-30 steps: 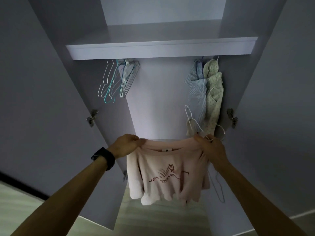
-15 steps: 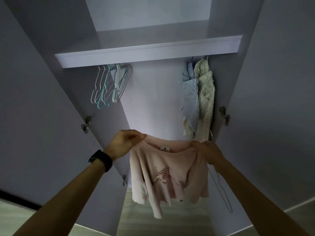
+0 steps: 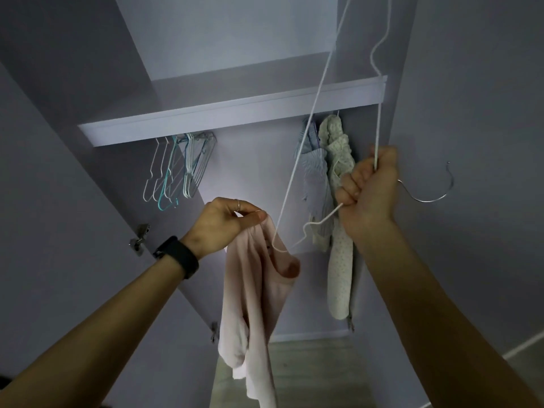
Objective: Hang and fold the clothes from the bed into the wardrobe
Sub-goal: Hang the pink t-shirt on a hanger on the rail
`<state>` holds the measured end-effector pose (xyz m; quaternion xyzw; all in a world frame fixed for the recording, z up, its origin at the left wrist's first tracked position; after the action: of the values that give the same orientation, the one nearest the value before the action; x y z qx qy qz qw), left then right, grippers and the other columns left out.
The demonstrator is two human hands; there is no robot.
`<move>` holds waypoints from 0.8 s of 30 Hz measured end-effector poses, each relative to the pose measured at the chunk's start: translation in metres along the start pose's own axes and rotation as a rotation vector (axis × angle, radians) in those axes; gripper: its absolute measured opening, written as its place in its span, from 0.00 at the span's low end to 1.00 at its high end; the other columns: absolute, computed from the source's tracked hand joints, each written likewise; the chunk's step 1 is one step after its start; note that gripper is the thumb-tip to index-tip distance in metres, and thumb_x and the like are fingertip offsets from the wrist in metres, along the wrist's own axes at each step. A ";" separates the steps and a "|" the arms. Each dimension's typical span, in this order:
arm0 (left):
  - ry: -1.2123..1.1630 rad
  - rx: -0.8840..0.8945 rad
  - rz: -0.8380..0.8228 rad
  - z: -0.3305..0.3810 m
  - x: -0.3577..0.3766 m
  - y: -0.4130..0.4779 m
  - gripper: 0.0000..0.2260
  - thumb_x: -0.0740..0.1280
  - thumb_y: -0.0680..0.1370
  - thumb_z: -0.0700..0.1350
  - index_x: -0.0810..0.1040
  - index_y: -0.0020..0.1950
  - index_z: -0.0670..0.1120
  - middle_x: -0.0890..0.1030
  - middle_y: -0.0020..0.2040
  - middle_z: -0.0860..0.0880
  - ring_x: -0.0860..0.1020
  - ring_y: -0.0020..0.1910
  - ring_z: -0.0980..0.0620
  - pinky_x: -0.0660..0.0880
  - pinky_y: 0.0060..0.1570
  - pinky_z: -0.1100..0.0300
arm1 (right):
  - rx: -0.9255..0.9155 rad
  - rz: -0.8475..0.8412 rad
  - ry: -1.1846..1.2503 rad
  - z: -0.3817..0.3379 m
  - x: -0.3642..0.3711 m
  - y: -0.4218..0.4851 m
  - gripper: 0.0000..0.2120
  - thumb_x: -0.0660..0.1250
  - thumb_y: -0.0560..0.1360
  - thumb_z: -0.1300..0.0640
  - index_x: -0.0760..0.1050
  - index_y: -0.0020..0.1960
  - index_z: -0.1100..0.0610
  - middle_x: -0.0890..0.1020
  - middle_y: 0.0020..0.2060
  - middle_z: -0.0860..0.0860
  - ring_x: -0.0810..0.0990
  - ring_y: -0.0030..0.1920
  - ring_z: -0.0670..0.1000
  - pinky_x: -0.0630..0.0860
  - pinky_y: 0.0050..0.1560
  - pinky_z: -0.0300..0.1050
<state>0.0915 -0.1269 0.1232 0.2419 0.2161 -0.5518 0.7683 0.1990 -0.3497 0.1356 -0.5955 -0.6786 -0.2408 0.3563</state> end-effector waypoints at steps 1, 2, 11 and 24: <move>-0.017 -0.004 0.009 0.005 -0.003 -0.001 0.03 0.74 0.76 0.47 0.88 0.47 0.51 0.86 0.46 0.57 0.83 0.49 0.54 0.76 0.55 0.56 | -0.011 -0.010 -0.003 0.002 0.008 0.000 0.21 0.58 0.79 0.52 0.61 0.28 0.50 0.59 0.23 0.46 0.52 0.23 0.45 0.51 0.19 0.38; -0.033 -0.007 0.023 0.010 -0.008 -0.001 0.03 0.74 0.76 0.46 0.88 0.48 0.50 0.86 0.46 0.56 0.83 0.49 0.53 0.77 0.54 0.55 | -0.020 -0.018 -0.015 0.005 0.014 0.000 0.20 0.57 0.80 0.53 0.61 0.29 0.50 0.59 0.23 0.46 0.53 0.23 0.45 0.50 0.20 0.38; -0.261 -0.024 0.239 0.031 -0.078 -0.006 0.05 0.73 0.76 0.39 0.87 0.48 0.47 0.87 0.43 0.54 0.83 0.44 0.62 0.75 0.47 0.71 | -0.010 -0.171 -0.516 0.095 0.001 0.003 0.13 0.62 0.71 0.58 0.68 0.28 0.56 0.61 0.23 0.48 0.57 0.24 0.46 0.54 0.23 0.39; -0.279 -0.200 0.675 -0.019 -0.135 -0.022 0.05 0.75 0.74 0.47 0.87 0.38 0.56 0.86 0.45 0.57 0.83 0.51 0.56 0.77 0.59 0.58 | -0.381 -0.286 -1.110 0.069 0.002 0.029 0.18 0.65 0.71 0.56 0.67 0.28 0.65 0.64 0.21 0.52 0.63 0.24 0.47 0.63 0.28 0.41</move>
<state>0.0292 -0.0205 0.1863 0.1460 0.0703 -0.2717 0.9486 0.2136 -0.2922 0.0908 -0.5884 -0.7814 -0.0567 -0.1999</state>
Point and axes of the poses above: each hand's wrist, its own y-axis towards the middle knuckle, its own x-axis out of the palm, z = x × y, the point moved 9 cm from there along y, towards the middle knuckle
